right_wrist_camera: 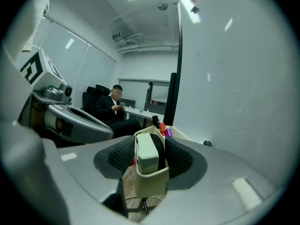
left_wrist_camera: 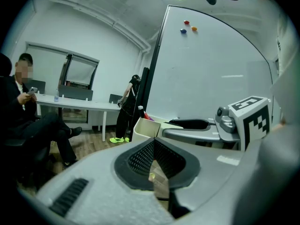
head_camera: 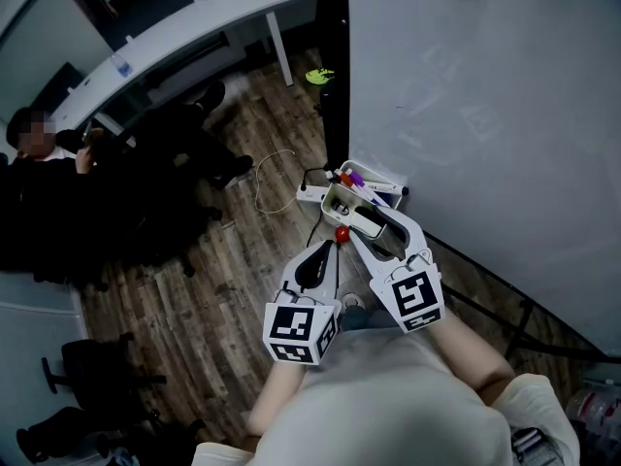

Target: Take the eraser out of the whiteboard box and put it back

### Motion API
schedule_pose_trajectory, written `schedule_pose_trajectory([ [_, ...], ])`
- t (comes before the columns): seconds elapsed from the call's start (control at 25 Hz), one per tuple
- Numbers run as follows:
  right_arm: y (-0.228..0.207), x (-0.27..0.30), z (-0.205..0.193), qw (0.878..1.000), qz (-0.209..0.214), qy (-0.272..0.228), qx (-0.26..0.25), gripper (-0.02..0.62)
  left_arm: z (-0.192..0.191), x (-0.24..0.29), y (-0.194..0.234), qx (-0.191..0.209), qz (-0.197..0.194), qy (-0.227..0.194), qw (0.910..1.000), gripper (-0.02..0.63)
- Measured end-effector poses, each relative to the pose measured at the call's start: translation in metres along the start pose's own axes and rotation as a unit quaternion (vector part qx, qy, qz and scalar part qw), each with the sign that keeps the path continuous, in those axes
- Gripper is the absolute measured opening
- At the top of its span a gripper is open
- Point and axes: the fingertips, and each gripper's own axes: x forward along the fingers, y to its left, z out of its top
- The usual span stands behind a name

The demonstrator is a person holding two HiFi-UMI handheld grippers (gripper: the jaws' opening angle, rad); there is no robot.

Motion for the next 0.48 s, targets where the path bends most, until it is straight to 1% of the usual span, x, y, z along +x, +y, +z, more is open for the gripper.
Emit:
schedule_pose_trajectory([
  [0.2, 0.0009, -0.0009, 0.0010, 1.000, -0.001, 0.000, 0.011, 0.236, -0.0022, -0.0021, -0.0005, -0.001, 0.000, 0.001, 1.0000, 0.005],
  [0.48, 0.0048, -0.0080, 0.0075, 1.000, -0.004, -0.009, 0.014, 0.236, -0.0027, -0.0088, -0.0029, 0.001, 0.000, -0.001, 1.0000, 0.005],
])
